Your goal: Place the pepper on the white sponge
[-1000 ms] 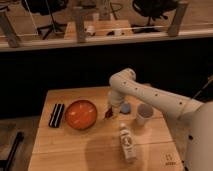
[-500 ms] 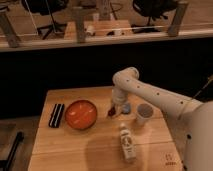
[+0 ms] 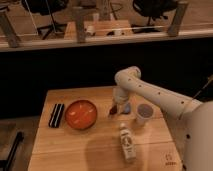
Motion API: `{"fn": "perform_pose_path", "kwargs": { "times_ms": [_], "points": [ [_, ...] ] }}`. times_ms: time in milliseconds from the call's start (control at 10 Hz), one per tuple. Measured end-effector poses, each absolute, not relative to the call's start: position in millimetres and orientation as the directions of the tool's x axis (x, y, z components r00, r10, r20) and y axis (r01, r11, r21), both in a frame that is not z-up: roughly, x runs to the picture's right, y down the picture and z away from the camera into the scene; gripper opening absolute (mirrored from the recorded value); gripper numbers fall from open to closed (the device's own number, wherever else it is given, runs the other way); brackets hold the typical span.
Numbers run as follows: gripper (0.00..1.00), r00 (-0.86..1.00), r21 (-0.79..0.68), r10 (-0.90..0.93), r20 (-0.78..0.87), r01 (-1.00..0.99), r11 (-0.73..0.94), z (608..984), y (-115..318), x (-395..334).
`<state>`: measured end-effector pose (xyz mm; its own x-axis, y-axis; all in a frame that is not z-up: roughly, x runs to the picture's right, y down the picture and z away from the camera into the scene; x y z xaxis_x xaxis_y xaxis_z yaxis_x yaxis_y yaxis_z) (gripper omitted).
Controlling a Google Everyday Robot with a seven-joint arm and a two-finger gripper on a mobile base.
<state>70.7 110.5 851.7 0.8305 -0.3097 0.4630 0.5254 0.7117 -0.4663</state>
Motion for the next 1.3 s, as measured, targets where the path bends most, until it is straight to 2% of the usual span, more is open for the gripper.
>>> {"fn": "perform_pose_path", "kwargs": {
  "times_ms": [1300],
  "points": [
    [0.02, 0.836, -0.464, -0.303, 0.457, 0.515, 0.721, 873.7, 103.7, 83.2]
  ]
}}
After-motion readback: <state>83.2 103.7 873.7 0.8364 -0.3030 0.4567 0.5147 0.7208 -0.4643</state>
